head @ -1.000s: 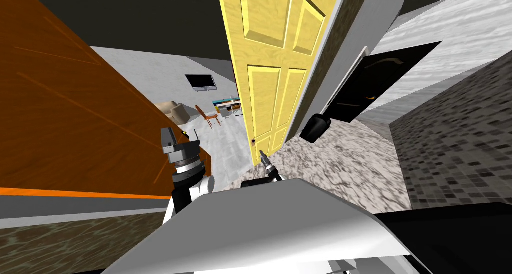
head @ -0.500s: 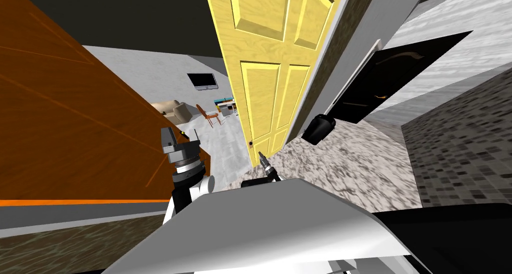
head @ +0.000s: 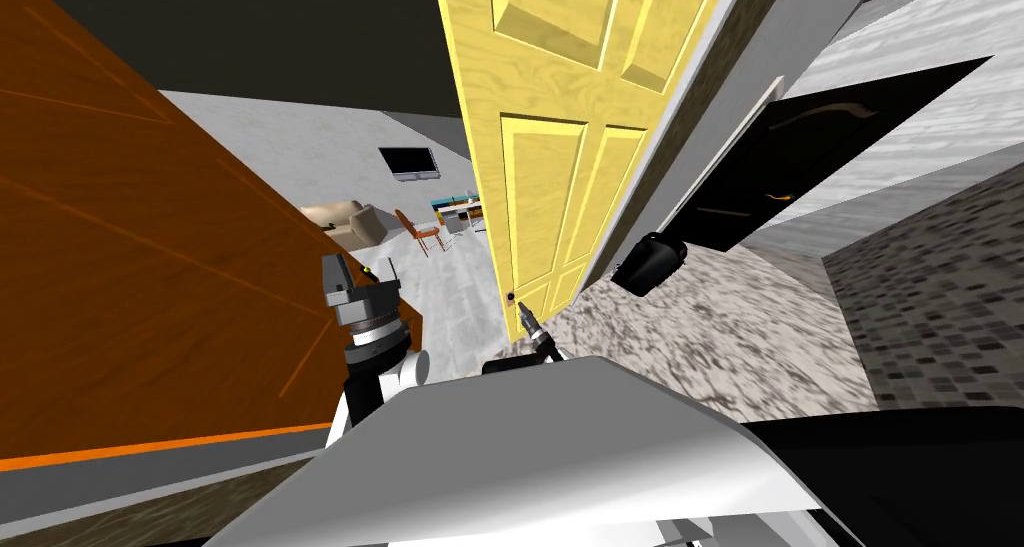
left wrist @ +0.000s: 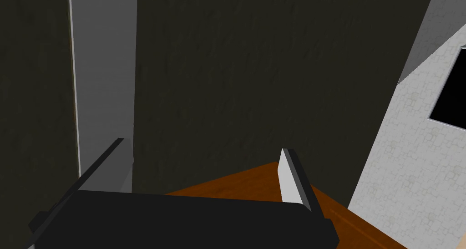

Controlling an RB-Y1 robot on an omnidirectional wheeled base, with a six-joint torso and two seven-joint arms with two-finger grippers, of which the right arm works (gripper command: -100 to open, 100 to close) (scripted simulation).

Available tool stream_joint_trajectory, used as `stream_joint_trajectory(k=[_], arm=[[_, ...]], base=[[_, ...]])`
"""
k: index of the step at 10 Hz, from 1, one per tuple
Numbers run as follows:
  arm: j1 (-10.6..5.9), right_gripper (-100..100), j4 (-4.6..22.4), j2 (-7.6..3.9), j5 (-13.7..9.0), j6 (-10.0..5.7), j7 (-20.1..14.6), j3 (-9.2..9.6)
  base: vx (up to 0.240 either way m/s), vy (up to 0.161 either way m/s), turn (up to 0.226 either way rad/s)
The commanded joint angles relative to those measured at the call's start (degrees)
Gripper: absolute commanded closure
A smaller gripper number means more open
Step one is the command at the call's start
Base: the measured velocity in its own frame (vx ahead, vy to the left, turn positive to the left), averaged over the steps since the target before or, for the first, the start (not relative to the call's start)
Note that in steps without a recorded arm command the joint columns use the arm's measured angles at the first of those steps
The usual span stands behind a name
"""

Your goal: Push the door open

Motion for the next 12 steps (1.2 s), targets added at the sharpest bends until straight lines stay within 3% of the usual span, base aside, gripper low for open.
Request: stream_joint_trajectory(k=[1,4,5,6,12], arm=[[-0.30,-100,0.4,0.24,-0.1,-0.06,0.1,-0.31],[-0.90,-100,1.3,1.18,-0.2,-0.15,0.2,-0.84],[-0.81,-100,1.0,0.93,-0.2,-0.05,0.1,-0.73],[-0.81,100,1.0,0.93,-0.2,-0.05,0.1,-0.73],[-0.88,100,1.3,0.69,-0.5,0.10,0.3,-1.39]], base=[[0.221,0.085,0.025],[0.188,0.073,0.029],[0.070,0.028,-0.005],[-0.014,-0.004,0.000],[0.007,0.003,-0.003]])
